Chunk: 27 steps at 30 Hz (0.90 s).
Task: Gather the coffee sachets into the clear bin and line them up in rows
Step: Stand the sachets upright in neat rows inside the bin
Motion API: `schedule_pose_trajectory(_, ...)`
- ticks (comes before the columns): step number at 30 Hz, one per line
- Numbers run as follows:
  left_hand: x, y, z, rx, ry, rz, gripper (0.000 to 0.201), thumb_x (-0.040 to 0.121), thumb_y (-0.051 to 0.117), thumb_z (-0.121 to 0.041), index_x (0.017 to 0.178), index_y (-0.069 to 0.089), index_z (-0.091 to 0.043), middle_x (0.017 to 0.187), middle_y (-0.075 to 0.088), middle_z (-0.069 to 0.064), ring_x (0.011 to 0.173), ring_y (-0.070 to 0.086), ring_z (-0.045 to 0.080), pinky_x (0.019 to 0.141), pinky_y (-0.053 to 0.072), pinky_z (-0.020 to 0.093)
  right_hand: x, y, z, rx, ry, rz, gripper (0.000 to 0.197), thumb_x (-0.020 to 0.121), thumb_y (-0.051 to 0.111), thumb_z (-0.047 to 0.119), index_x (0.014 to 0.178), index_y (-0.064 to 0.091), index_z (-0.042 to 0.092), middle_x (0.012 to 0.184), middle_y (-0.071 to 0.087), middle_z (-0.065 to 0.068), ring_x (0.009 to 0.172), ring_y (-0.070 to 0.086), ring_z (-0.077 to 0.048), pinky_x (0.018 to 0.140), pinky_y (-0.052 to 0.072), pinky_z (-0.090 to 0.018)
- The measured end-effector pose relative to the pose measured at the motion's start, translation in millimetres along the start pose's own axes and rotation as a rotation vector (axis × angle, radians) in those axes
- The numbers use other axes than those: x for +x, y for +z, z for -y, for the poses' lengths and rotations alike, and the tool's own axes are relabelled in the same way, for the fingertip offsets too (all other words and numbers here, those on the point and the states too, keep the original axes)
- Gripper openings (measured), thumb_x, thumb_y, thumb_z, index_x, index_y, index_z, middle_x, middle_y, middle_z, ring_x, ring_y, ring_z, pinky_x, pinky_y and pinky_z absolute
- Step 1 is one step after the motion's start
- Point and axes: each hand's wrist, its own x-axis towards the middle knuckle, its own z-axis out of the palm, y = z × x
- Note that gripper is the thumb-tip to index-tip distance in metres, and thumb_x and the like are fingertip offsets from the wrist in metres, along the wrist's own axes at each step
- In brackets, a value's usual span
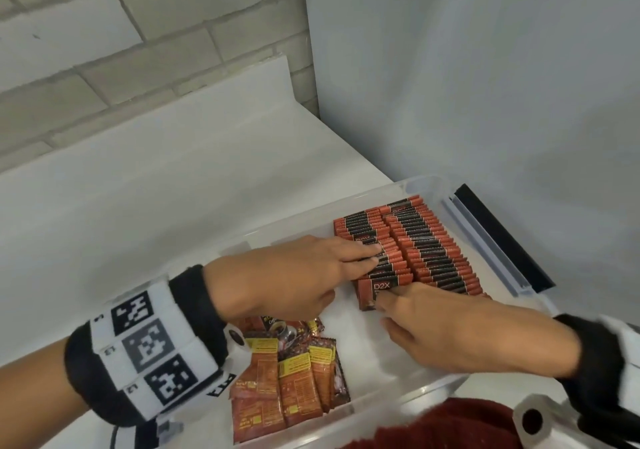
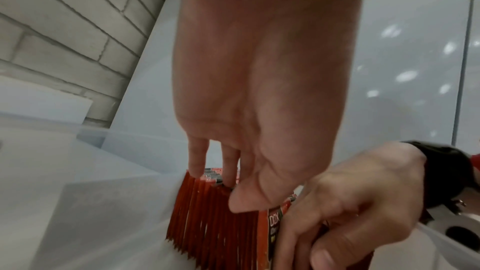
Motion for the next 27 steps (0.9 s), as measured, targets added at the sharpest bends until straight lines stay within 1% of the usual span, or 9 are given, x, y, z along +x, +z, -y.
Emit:
schedule_pose_trajectory(4, -3, -3, 0, -0.165, -0.016, -0.007, 0.068, 0.094, 0.037, -0.003, 0.153, 0.009, -0.023, 0.16, -0.003, -0.013, 0.145, 0.0, 0.002, 0.11, 0.001, 0.009, -2, -1, 1, -0.01, -0.013, -0.011, 0.02, 0.101, 0.038, 0.025, 0.117, 0.048, 0.018, 0.108, 0.06, 0.0, 0.087, 0.063, -0.016, 0.081, 0.056, -0.032)
schedule_pose_trajectory(6, -12, -6, 3, -0.356, -0.063, -0.038, 0.061, 0.093, 0.038, 0.0, 0.148, 0.027, -0.025, 0.154, 0.018, -0.014, 0.14, 0.015, 0.001, 0.104, 0.01, 0.001, -3, -1, 1, -0.015, -0.006, 0.002, 0.021, 0.101, 0.038, 0.022, 0.119, 0.048, 0.018, 0.107, 0.06, 0.001, 0.085, 0.063, -0.016, 0.079, 0.056, -0.031)
schedule_pose_trajectory(10, -18, 0, 23, -0.793, -0.43, -0.218, 0.035, 0.095, 0.042, -0.003, 0.118, 0.051, -0.027, 0.122, 0.055, -0.008, 0.113, 0.052, 0.005, 0.097, 0.044, 0.02, -4, -2, 1, -0.033, 0.0, 0.015, 0.021, 0.1, 0.037, 0.017, 0.12, 0.047, 0.018, 0.104, 0.06, 0.0, 0.081, 0.062, -0.015, 0.071, 0.055, -0.026)
schedule_pose_trajectory(13, -9, 12, 26, -1.238, -0.51, -0.121, 0.041, 0.094, 0.043, 0.004, 0.13, 0.047, -0.016, 0.126, 0.053, -0.001, 0.112, 0.053, 0.009, 0.094, 0.045, 0.017, -3, -4, 3, -0.043, 0.014, 0.045, 0.024, 0.101, 0.037, 0.015, 0.123, 0.045, 0.018, 0.106, 0.06, 0.0, 0.083, 0.063, -0.016, 0.077, 0.057, -0.03)
schedule_pose_trajectory(16, 5, 21, 11, -1.645, -0.408, -0.107, 0.051, 0.087, 0.034, 0.018, 0.119, 0.05, -0.017, 0.125, 0.044, 0.008, 0.118, 0.044, 0.017, 0.092, 0.047, 0.018, -3, -4, 3, -0.047, 0.024, 0.041, 0.025, 0.1, 0.038, 0.016, 0.124, 0.047, 0.019, 0.108, 0.06, 0.001, 0.084, 0.063, -0.016, 0.079, 0.056, -0.03)
schedule_pose_trajectory(20, 21, 28, 3, -1.713, -0.379, -0.174, 0.069, 0.076, 0.028, 0.024, 0.119, 0.056, -0.022, 0.141, 0.049, 0.012, 0.134, 0.042, 0.02, 0.099, 0.041, 0.022, -2, -4, 2, -0.047, 0.015, 0.03, 0.023, 0.1, 0.038, 0.017, 0.121, 0.049, 0.018, 0.106, 0.06, 0.0, 0.08, 0.061, -0.014, 0.071, 0.054, -0.026)
schedule_pose_trajectory(23, 25, 28, -2, -1.789, -0.409, -0.24, 0.06, 0.075, 0.025, 0.027, 0.108, 0.058, -0.01, 0.121, 0.053, 0.012, 0.119, 0.047, 0.019, 0.096, 0.043, 0.026, -1, -5, 2, -0.05, 0.015, 0.048, 0.023, 0.101, 0.038, 0.016, 0.122, 0.048, 0.017, 0.104, 0.058, 0.0, 0.072, 0.055, -0.011, 0.061, 0.048, -0.021)
schedule_pose_trajectory(25, 27, 28, -7, -1.796, -0.404, -0.237, 0.059, 0.073, 0.022, 0.029, 0.108, 0.055, -0.005, 0.117, 0.052, 0.015, 0.118, 0.05, 0.023, 0.101, 0.042, 0.032, 0, -6, 2, -0.058, 0.015, 0.058, 0.023, 0.101, 0.038, 0.015, 0.121, 0.049, 0.015, 0.103, 0.058, 0.0, 0.07, 0.055, -0.011, 0.06, 0.048, -0.022)
schedule_pose_trajectory(27, 28, 26, -10, -1.767, -0.427, -0.237, 0.057, 0.073, 0.023, 0.027, 0.106, 0.054, -0.008, 0.114, 0.054, 0.012, 0.116, 0.052, 0.021, 0.095, 0.047, 0.029, 1, -6, 2, -0.069, 0.014, 0.06, 0.022, 0.1, 0.038, 0.014, 0.119, 0.05, 0.015, 0.103, 0.06, -0.002, 0.071, 0.057, -0.013, 0.062, 0.05, -0.023)
